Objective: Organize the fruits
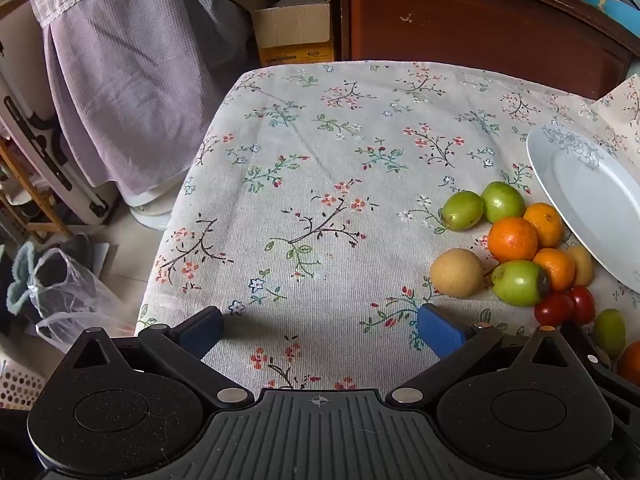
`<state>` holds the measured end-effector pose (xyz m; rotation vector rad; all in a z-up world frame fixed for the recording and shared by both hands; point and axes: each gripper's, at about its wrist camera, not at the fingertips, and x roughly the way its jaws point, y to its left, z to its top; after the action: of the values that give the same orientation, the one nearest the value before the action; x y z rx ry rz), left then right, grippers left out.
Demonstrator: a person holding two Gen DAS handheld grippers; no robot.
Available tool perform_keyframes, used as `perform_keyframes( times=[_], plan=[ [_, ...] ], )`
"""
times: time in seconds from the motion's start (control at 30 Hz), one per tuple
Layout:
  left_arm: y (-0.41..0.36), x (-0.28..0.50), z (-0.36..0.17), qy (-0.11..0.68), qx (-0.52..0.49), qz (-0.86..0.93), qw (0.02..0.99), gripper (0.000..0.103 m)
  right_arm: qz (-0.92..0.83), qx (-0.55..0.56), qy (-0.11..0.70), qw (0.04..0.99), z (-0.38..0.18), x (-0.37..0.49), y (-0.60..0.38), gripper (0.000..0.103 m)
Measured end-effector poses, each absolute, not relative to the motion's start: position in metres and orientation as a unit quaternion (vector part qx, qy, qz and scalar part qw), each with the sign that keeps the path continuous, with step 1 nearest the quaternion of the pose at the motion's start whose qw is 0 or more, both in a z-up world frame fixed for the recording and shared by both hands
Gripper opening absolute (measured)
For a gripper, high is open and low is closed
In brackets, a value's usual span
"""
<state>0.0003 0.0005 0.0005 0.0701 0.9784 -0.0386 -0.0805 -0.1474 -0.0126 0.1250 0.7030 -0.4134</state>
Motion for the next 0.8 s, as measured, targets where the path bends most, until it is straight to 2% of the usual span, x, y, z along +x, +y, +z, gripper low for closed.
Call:
perform_keyframes(
  times=[0.43,0.8],
  plan=[
    [0.000,-0.015,0.009,0.464,0.062,-0.030,0.883,0.103,-0.198,0.059,0.345,0.915,-0.010,-0.083,-0.148,0.102],
    [0.002,-0.037,0.028,0.454,0.042,-0.051,0.889,0.103,-0.122,0.049,0.434,0.892,0.005,-0.084,-0.157,0.102]
  ],
)
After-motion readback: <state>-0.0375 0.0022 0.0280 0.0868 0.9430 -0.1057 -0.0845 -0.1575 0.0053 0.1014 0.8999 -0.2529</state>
